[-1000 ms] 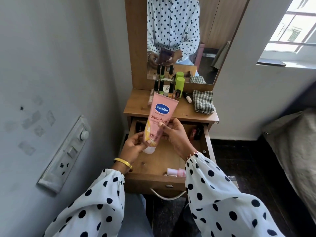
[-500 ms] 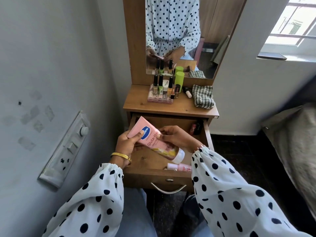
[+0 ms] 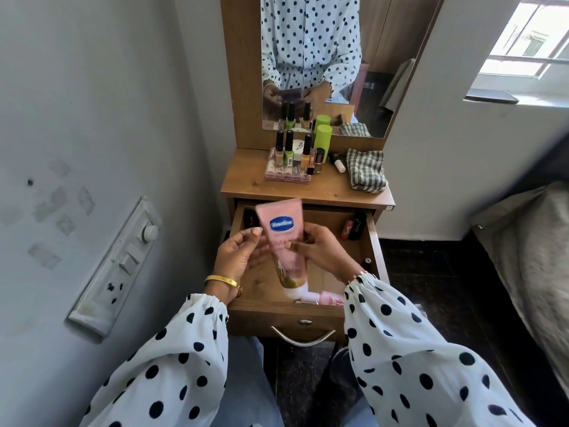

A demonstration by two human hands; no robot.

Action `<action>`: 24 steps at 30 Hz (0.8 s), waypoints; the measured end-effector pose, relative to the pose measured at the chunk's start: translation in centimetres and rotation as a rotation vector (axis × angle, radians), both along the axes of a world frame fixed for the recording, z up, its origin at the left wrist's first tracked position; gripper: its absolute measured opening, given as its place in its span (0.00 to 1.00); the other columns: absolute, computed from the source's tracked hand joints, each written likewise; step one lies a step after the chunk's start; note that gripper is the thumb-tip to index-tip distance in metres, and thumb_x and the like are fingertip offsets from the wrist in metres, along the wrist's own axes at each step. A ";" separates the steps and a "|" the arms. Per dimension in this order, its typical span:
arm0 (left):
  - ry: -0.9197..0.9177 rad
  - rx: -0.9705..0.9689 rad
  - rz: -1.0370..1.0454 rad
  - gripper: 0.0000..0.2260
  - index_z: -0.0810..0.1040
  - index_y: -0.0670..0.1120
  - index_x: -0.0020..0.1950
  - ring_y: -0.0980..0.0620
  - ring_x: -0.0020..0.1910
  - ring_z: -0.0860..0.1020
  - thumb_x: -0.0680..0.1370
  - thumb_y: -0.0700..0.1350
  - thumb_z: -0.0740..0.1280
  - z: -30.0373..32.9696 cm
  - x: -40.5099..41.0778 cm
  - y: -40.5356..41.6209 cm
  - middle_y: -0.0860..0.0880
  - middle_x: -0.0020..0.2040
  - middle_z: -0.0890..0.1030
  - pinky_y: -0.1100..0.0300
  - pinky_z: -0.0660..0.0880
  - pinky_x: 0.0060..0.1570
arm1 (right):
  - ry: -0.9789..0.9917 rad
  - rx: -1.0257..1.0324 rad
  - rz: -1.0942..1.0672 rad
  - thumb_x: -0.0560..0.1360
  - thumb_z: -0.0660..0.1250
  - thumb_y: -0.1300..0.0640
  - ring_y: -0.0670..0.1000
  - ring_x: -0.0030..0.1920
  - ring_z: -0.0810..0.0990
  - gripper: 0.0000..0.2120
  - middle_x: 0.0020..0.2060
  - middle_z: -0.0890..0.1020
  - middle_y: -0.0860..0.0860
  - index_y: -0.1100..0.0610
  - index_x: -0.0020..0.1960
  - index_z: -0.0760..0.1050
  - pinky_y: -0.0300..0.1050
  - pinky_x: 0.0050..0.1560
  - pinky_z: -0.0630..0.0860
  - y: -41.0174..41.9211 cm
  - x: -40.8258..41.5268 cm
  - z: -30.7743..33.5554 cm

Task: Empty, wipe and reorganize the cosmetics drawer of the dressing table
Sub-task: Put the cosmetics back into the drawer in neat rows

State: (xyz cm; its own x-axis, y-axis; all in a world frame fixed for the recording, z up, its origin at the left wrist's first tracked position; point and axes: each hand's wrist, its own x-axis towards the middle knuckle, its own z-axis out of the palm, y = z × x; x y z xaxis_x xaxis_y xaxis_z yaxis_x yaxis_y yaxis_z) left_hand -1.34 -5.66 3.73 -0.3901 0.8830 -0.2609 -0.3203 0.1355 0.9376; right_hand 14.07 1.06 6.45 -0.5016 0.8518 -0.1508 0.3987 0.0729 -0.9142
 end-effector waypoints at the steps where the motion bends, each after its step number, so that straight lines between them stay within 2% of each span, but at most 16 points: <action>1: 0.041 -0.014 -0.058 0.06 0.78 0.47 0.51 0.50 0.47 0.80 0.75 0.44 0.66 -0.1 0.0 0.0 0.49 0.45 0.83 0.59 0.79 0.46 | 0.111 -0.054 -0.092 0.73 0.67 0.66 0.54 0.51 0.81 0.11 0.53 0.81 0.57 0.61 0.55 0.74 0.47 0.47 0.81 0.0 0.1 0.0; 3: 0.195 -0.034 -0.194 0.13 0.76 0.44 0.58 0.51 0.51 0.78 0.74 0.43 0.67 -0.1 0.1 -0.1 0.47 0.51 0.81 0.60 0.76 0.49 | 0.336 -0.209 -0.248 0.74 0.65 0.67 0.53 0.49 0.81 0.11 0.52 0.80 0.56 0.58 0.54 0.71 0.42 0.40 0.81 0.0 0.4 0.0; 5: 0.408 -0.035 -0.304 0.19 0.73 0.42 0.62 0.50 0.54 0.76 0.72 0.41 0.70 -0.1 -0.1 -0.1 0.46 0.55 0.78 0.61 0.75 0.50 | 0.468 -0.347 -0.310 0.74 0.65 0.67 0.55 0.51 0.81 0.10 0.52 0.80 0.56 0.57 0.54 0.70 0.44 0.39 0.81 -0.3 0.6 -0.4; 8: 0.619 -0.053 -0.418 0.25 0.70 0.42 0.65 0.51 0.56 0.74 0.70 0.41 0.72 0.1 -0.7 0.0 0.48 0.56 0.75 0.60 0.73 0.52 | 0.574 -0.486 -0.337 0.76 0.63 0.63 0.56 0.50 0.82 0.07 0.49 0.81 0.57 0.58 0.54 0.70 0.49 0.42 0.82 -1.2 0.9 -1.3; 10: 0.695 -0.064 -0.483 0.26 0.70 0.42 0.66 0.52 0.56 0.73 0.70 0.41 0.73 0.2 -1.0 0.1 0.47 0.57 0.75 0.61 0.71 0.53 | 0.580 -0.518 -0.356 0.78 0.61 0.55 0.55 0.45 0.82 0.08 0.44 0.82 0.57 0.59 0.53 0.72 0.48 0.42 0.82 -1.5 1.5 -1.7; 12: 0.762 -0.086 -0.522 0.27 0.70 0.41 0.66 0.52 0.57 0.73 0.69 0.41 0.73 0.1 -1.4 0.0 0.45 0.59 0.76 0.62 0.71 0.54 | 0.503 -0.495 -0.372 0.78 0.61 0.50 0.53 0.40 0.83 0.13 0.41 0.83 0.57 0.60 0.52 0.74 0.46 0.41 0.81 -1.4 2.4 -2.1; 14: 0.818 -0.117 -0.547 0.27 0.70 0.41 0.66 0.49 0.59 0.74 0.69 0.40 0.73 0.1 -1.8 0.0 0.44 0.61 0.76 0.61 0.71 0.56 | 0.416 -0.453 -0.402 0.77 0.63 0.52 0.51 0.38 0.82 0.12 0.42 0.83 0.58 0.61 0.51 0.74 0.42 0.38 0.81 -1.2 3.4 -2.5; 16: 0.874 -0.159 -0.596 0.26 0.71 0.41 0.66 0.47 0.61 0.75 0.69 0.39 0.73 0.0 -2.0 0.1 0.44 0.62 0.76 0.59 0.72 0.58 | 0.305 -0.403 -0.429 0.76 0.66 0.56 0.51 0.40 0.83 0.08 0.45 0.83 0.58 0.61 0.50 0.73 0.42 0.38 0.81 -1.0 4.1 -2.9; 18: 0.946 -0.217 -0.668 0.25 0.71 0.42 0.66 0.47 0.60 0.75 0.70 0.40 0.72 -0.2 -1.8 0.2 0.45 0.62 0.77 0.56 0.73 0.60 | 0.170 -0.362 -0.410 0.75 0.66 0.59 0.53 0.44 0.83 0.06 0.48 0.82 0.60 0.62 0.49 0.73 0.46 0.41 0.81 -0.9 4.5 -3.1; 22: 1.035 -0.309 -0.740 0.22 0.72 0.45 0.65 0.48 0.59 0.76 0.71 0.40 0.71 -0.6 -1.3 0.3 0.46 0.61 0.78 0.53 0.74 0.60 | -0.086 -0.279 -0.318 0.74 0.68 0.63 0.57 0.51 0.82 0.10 0.50 0.82 0.61 0.68 0.52 0.75 0.55 0.52 0.80 -1.1 4.7 -3.3; 24: 1.011 -0.304 -0.723 0.23 0.71 0.46 0.66 0.48 0.61 0.75 0.72 0.39 0.70 -0.5 -1.0 0.3 0.46 0.63 0.77 0.54 0.74 0.61 | -0.139 -0.300 -0.254 0.75 0.66 0.65 0.58 0.53 0.81 0.09 0.52 0.82 0.61 0.69 0.53 0.74 0.54 0.54 0.79 -1.1 4.6 -3.3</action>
State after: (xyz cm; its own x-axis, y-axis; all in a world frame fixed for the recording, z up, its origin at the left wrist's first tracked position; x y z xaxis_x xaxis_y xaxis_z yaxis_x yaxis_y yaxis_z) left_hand -2.37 -5.36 3.20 0.0098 0.9335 -0.3585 0.7495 0.2305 0.6206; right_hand 18.65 -0.09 3.10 -0.2385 0.8538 -0.4628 0.4912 -0.3050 -0.8159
